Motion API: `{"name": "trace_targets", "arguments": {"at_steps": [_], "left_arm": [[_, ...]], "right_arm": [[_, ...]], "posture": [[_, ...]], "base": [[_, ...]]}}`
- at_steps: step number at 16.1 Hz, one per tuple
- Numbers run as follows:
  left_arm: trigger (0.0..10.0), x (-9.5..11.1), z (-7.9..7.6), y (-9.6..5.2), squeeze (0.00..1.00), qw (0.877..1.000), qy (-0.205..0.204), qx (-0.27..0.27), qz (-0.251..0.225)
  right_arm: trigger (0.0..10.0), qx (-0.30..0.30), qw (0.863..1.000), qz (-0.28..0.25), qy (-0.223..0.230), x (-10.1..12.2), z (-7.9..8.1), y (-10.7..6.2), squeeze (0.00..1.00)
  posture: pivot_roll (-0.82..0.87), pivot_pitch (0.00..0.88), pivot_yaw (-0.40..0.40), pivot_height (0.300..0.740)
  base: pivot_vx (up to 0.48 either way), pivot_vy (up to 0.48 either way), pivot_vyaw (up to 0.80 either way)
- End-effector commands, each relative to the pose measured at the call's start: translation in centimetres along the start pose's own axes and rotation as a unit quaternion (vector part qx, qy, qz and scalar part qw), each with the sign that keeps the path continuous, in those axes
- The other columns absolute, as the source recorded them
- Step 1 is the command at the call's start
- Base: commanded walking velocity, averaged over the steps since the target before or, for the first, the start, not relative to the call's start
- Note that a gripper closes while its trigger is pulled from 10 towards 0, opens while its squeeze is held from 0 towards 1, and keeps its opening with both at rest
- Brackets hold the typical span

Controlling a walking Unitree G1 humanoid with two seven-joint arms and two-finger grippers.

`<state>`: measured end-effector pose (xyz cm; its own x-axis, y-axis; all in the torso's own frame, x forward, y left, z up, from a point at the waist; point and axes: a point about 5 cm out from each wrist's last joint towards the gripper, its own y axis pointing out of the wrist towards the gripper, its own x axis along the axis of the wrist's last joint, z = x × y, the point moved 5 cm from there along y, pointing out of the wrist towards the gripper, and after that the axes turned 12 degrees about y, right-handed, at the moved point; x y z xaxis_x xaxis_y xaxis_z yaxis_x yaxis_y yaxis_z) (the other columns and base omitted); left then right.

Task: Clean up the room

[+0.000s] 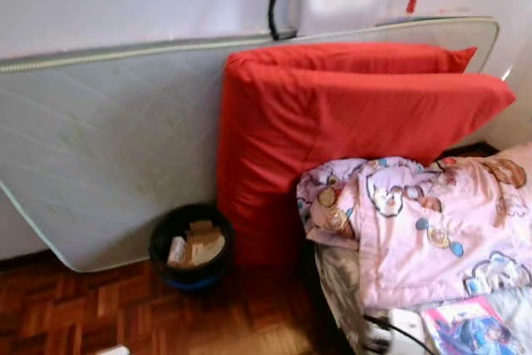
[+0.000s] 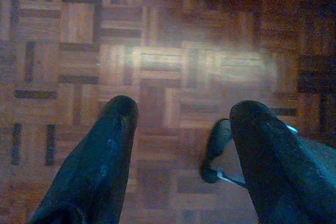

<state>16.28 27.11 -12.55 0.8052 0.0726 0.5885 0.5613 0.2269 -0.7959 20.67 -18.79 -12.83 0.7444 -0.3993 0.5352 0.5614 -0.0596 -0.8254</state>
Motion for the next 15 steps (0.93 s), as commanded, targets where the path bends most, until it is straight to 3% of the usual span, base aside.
{"name": "trace_targets", "arguments": {"at_steps": [1,6,15], "left_arm": [[10.0,0.16,-0.44,0.07,0.00,1.000,0.007,-0.009,-0.001],[10.0,-0.11,0.02,-0.03,0.00,1.000,0.006,-0.007,0.002],[10.0,0.01,0.38,-0.04,0.00,1.000,0.009,-0.004,0.000]], "right_arm": [[10.0,0.001,1.000,-0.011,-0.002,0.98,0.13,0.11,0.00],[10.0,0.001,1.000,-0.011,0.000,0.95,0.15,0.11,0.00],[10.0,0.002,1.000,-0.013,0.007,0.91,0.27,0.11,0.00]], "posture": [[0.12,0.000,-0.013,0.740],[0.12,0.000,-0.011,0.740],[0.13,0.000,-0.002,0.740]], "base": [[0.000,0.465,0.00],[0.000,0.092,0.00],[0.000,0.463,0.00]]}}
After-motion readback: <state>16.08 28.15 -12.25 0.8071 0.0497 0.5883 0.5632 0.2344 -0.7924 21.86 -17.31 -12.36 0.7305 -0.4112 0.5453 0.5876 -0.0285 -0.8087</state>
